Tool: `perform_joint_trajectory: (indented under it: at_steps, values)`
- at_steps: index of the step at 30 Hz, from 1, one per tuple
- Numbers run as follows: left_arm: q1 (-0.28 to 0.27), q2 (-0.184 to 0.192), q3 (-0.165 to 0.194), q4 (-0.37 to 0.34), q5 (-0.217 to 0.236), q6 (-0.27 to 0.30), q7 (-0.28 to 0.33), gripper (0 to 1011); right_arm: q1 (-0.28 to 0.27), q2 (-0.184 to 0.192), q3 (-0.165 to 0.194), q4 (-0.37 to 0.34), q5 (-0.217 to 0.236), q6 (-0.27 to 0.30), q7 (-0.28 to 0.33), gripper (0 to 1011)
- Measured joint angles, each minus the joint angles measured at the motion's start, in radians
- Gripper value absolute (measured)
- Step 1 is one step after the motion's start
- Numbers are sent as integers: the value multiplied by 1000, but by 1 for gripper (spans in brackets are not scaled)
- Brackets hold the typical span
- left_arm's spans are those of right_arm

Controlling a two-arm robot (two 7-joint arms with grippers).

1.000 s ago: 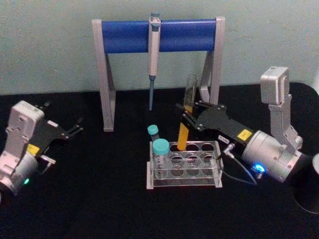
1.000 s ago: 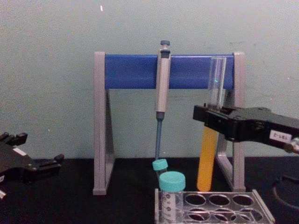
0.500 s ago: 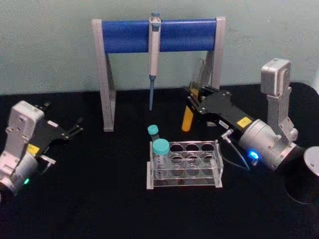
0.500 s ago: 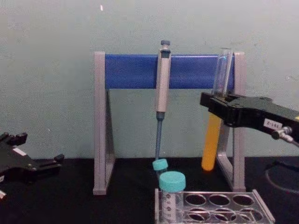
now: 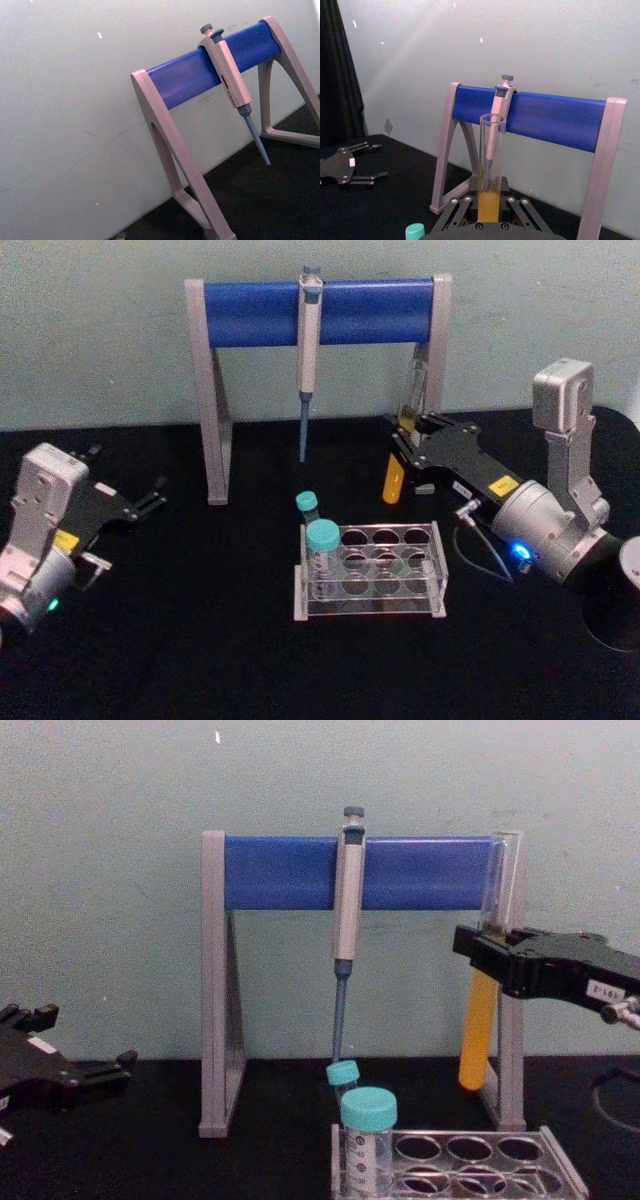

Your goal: Pick up the test tube from the test tube rack, shake it, then place it back into the test tube rack.

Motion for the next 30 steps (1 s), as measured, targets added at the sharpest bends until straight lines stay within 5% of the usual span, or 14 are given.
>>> perform_joint_trajectory:
  at_steps: [9, 21, 30]
  values:
    - [0, 0, 0, 0, 0, 0, 0, 1001, -10, 4, 11, -10, -16, 7, -1, 225]
    - [0, 0, 0, 0, 0, 0, 0, 1001, -87, 68, 47, -110, -16, 54, 7, 225]
    - [0, 0, 0, 0, 0, 0, 0, 1001, -123, 105, 24, -169, 16, 100, 55, 225]
